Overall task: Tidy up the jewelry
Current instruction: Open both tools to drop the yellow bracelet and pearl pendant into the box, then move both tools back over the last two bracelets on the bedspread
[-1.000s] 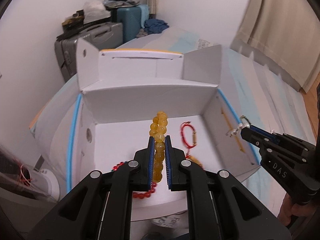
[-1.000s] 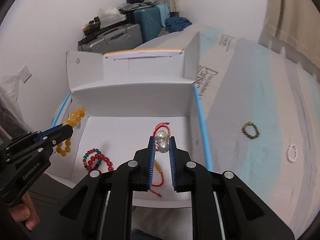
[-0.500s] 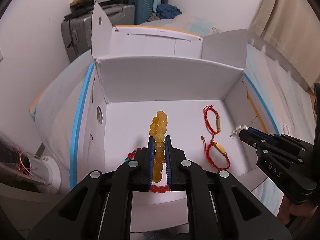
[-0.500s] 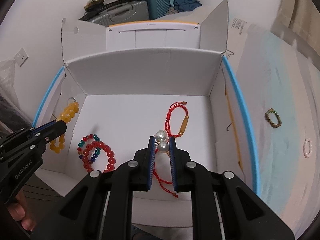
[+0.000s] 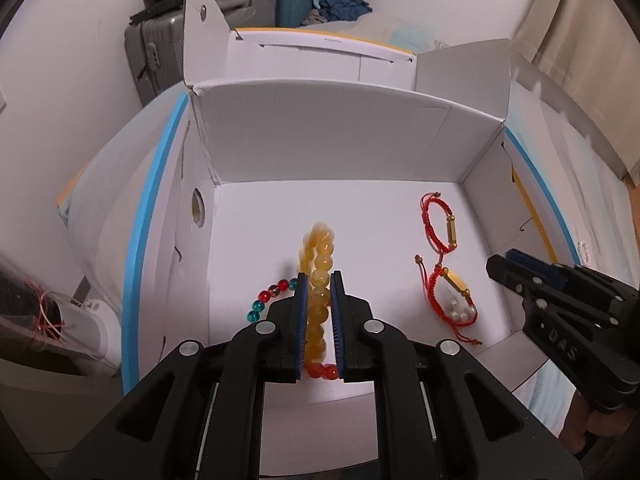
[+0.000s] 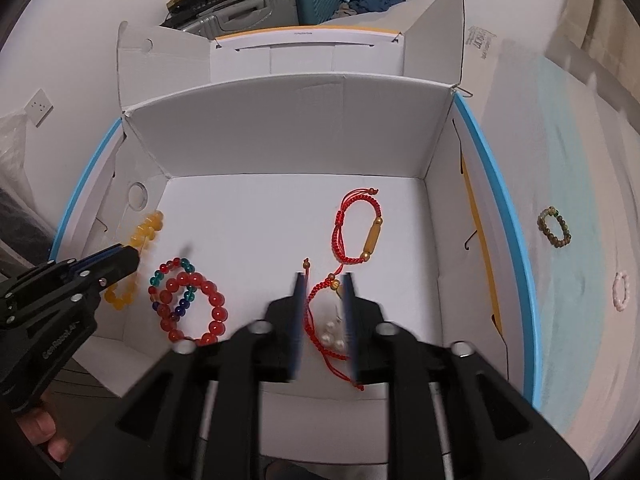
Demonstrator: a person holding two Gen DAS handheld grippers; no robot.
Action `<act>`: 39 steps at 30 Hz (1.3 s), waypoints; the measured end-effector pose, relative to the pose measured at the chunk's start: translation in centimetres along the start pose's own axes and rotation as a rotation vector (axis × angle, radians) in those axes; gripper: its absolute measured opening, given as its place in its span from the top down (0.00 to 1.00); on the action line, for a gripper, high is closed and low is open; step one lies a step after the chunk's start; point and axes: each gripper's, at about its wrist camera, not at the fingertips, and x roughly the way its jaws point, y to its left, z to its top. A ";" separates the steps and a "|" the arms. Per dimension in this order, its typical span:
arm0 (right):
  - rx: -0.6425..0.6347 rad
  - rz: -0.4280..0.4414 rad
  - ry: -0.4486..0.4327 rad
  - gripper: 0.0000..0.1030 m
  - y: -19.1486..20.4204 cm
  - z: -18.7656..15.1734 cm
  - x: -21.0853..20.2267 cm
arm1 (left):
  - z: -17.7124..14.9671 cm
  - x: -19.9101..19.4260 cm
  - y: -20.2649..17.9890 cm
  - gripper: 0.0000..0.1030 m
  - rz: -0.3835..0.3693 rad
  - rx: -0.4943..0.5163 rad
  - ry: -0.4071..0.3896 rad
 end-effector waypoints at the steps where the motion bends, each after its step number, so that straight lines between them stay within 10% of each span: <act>1: 0.001 0.004 -0.010 0.64 0.0 0.0 -0.2 | 0.1 -0.1 0.0 0.82 0.011 -0.001 -0.001; 4: 0.004 0.014 -0.029 0.54 -0.2 0.0 -0.9 | 0.1 -0.5 -0.1 0.55 0.034 -0.004 -0.017; 13: 0.038 0.001 -0.110 0.22 -2.3 -0.2 -4.3 | 0.2 -2.4 -1.5 0.24 0.063 0.005 -0.064; 22: 0.066 -0.040 -0.160 0.13 -5.7 -0.8 -7.8 | 0.3 -3.8 -5.2 0.08 0.028 0.042 -0.091; 39: 0.164 -0.132 -0.229 0.07 -15.0 -3.1 -12.8 | 0.5 -4.2 -15.1 0.06 -0.066 0.144 -0.110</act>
